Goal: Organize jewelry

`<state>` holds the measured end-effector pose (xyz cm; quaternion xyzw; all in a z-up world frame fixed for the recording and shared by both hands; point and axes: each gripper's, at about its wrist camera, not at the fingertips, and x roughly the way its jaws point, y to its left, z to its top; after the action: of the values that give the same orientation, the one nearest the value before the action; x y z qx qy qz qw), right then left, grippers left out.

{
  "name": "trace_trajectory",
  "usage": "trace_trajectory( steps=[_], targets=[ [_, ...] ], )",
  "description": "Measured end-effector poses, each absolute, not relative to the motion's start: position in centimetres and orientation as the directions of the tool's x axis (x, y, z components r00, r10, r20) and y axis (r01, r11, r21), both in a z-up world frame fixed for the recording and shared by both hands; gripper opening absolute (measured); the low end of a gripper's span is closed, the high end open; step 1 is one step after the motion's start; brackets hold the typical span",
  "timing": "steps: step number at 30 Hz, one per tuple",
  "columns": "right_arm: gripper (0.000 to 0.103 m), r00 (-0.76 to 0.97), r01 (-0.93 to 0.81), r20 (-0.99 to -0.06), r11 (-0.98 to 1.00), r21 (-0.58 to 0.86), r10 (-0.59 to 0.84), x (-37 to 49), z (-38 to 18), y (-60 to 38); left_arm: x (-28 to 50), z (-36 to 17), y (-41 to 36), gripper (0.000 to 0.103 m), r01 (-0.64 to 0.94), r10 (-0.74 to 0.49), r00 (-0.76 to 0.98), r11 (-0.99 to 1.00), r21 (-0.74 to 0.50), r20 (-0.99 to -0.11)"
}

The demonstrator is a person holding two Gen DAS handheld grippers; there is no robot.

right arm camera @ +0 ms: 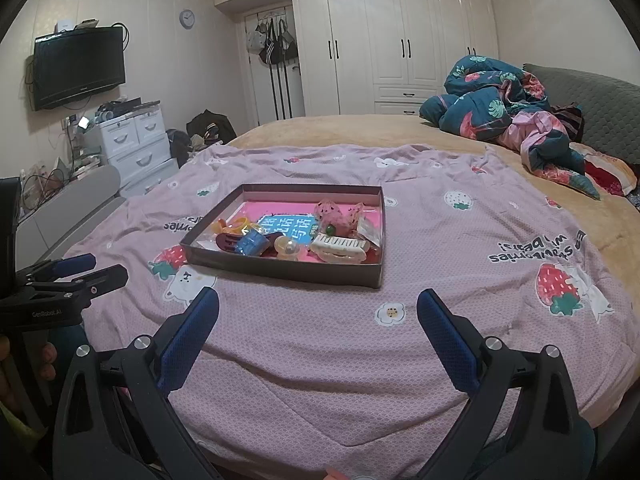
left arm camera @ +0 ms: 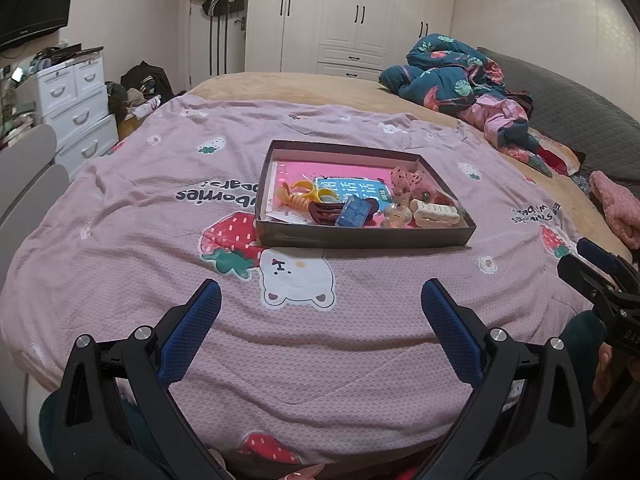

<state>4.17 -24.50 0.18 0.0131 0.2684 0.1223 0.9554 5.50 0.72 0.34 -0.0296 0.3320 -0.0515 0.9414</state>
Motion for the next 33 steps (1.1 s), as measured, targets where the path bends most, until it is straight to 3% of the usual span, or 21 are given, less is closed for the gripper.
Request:
trace_trajectory(
  steps=[33],
  targets=[
    [0.099,0.827,-0.225,-0.509,0.97,0.088,0.238,4.05,0.18,-24.65,5.49,0.48,1.18,0.094,0.072,-0.111,0.774,0.994,-0.087,-0.623]
  ],
)
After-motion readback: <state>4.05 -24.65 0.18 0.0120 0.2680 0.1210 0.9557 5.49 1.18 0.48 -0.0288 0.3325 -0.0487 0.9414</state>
